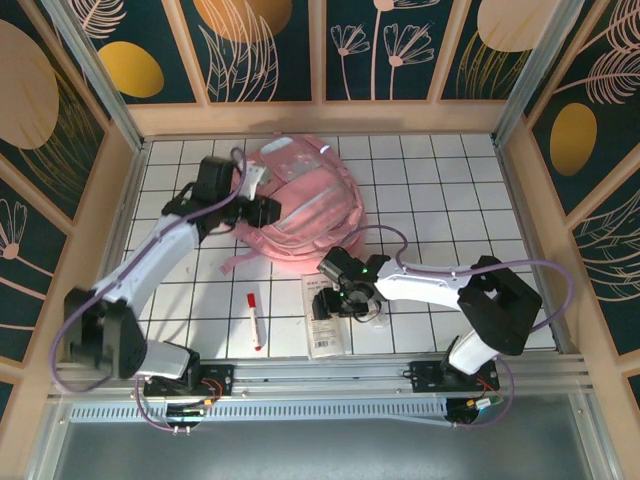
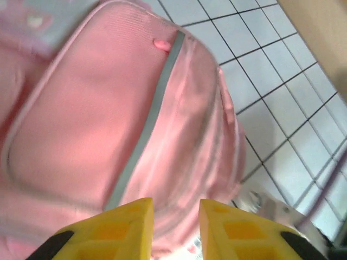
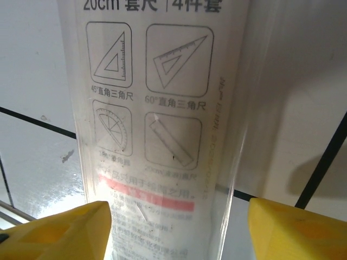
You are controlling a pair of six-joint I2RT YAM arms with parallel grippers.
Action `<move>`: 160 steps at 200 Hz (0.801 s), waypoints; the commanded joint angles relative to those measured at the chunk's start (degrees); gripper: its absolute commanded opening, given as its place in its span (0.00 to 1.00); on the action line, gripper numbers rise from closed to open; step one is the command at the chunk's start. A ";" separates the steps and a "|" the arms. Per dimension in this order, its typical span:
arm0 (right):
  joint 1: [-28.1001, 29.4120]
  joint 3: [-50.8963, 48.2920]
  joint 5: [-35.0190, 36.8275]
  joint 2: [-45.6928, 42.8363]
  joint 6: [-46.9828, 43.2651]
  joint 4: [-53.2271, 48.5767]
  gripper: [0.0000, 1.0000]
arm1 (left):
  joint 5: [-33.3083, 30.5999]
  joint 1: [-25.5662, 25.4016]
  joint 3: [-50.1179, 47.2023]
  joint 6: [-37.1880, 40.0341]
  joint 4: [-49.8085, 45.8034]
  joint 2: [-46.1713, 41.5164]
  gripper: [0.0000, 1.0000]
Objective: Pack books, pencil case, and school supplies into a backpack
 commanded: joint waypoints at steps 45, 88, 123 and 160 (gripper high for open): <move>-2.70 -5.94 -6.84 -3.79 -1.48 7.65 0.62 | 0.96 -12.49 -25.89 -38.40 7.55 -21.36 0.34; -5.99 -11.35 -13.90 -7.70 -1.59 12.77 0.61 | -2.74 -22.07 -31.43 -45.62 19.23 -15.37 0.27; -8.04 -15.49 -21.08 -9.53 -1.94 19.37 0.58 | -3.77 -29.44 -30.23 -47.05 27.01 -6.16 0.18; -8.58 -17.40 -21.74 -8.70 -1.23 22.74 0.58 | -5.02 -31.27 -32.10 -50.11 31.07 0.90 0.12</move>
